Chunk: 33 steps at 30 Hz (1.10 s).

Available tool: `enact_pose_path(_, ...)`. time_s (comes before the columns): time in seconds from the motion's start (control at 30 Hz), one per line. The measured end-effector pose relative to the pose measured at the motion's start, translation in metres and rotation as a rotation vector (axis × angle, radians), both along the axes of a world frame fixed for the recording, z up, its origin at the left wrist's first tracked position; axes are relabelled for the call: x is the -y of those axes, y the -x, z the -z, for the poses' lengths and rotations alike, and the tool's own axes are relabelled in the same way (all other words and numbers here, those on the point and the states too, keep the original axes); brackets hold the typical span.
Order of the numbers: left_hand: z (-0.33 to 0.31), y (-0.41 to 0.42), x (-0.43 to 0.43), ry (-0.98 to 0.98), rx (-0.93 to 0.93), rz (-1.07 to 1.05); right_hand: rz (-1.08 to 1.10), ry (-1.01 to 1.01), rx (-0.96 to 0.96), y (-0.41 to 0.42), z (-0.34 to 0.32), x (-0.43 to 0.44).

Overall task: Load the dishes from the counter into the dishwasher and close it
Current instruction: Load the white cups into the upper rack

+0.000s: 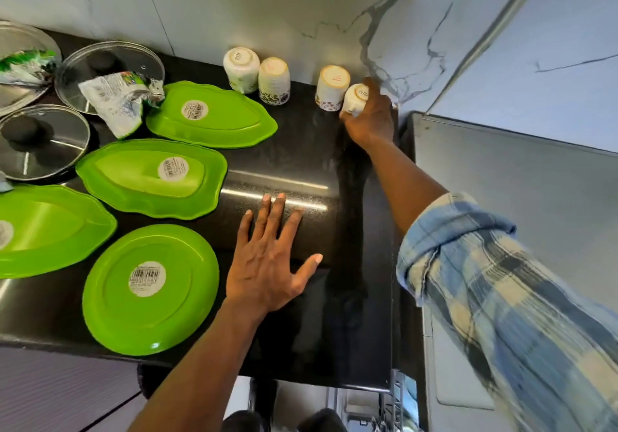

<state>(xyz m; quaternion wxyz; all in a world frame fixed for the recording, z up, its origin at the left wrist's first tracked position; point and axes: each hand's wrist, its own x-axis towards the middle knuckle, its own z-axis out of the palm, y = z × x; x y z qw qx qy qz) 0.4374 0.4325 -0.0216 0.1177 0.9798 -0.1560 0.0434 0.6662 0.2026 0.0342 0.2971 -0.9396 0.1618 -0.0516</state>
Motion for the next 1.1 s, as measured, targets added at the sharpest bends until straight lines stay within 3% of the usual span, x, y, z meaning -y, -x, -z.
enact_pose_path(0.17,-0.002,-0.001,0.000,0.013,-0.006,-0.004,0.105,-0.215,0.174,0.033,-0.014,-0.002)
enact_pose_path(0.37,-0.015,-0.001,-0.001,0.075,0.002,0.007,0.242,-0.473,0.373,0.174,-0.027,-0.011)
enact_pose_path(0.6,-0.027,0.050,0.031,0.012,0.070,0.354,0.322,-0.550,0.449,0.390,-0.030,0.005)
enact_pose_path(0.77,-0.028,0.126,0.108,-0.025,0.022,0.751,0.506,-0.657,0.390,0.541,-0.017,0.029)
enact_pose_path(0.9,-0.015,0.150,0.136,-0.227,0.080,1.040,0.721,-0.682,0.328,0.649,0.017,0.040)
enact_pose_path(1.0,-0.007,0.147,0.137,-0.288,0.121,1.103,0.881,-0.644,0.193,0.711,0.060,0.040)
enact_pose_path(1.1,-0.004,0.147,0.139,-0.313,0.131,1.101,0.994,-0.555,-0.073,0.754,0.111,0.029)
